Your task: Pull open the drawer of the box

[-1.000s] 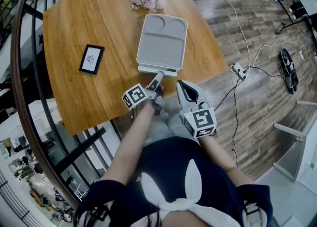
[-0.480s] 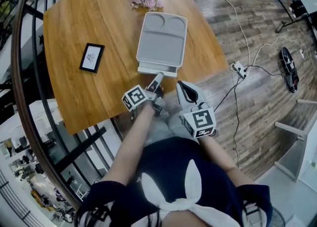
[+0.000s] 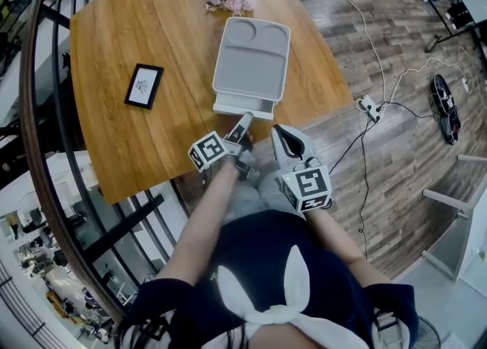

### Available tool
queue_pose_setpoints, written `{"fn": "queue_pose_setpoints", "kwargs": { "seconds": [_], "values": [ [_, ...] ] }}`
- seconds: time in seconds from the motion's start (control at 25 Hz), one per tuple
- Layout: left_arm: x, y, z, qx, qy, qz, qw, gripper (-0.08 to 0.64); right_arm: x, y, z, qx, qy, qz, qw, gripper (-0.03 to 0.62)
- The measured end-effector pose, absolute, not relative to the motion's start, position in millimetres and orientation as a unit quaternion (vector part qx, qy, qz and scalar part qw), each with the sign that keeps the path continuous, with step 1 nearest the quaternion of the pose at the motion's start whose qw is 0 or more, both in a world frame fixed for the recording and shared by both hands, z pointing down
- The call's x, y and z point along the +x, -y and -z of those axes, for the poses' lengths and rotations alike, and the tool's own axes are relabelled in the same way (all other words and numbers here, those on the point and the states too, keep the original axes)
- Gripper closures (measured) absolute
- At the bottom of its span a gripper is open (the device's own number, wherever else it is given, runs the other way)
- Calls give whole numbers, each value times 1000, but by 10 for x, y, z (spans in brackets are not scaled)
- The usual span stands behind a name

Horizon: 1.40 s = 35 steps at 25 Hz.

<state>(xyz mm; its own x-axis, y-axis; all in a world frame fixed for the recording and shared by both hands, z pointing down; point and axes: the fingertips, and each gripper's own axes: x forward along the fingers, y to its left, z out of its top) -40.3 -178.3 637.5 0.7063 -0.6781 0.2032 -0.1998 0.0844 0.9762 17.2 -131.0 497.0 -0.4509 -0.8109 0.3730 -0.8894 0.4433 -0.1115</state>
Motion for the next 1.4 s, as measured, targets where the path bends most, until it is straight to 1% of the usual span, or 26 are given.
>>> {"fn": "queue_pose_setpoints", "kwargs": {
  "seconds": [1.4],
  "values": [
    [-429, 1539, -6327, 646, 344, 185, 656, 385, 166, 1134, -4955, 498, 844, -146, 136, 595]
  ]
}}
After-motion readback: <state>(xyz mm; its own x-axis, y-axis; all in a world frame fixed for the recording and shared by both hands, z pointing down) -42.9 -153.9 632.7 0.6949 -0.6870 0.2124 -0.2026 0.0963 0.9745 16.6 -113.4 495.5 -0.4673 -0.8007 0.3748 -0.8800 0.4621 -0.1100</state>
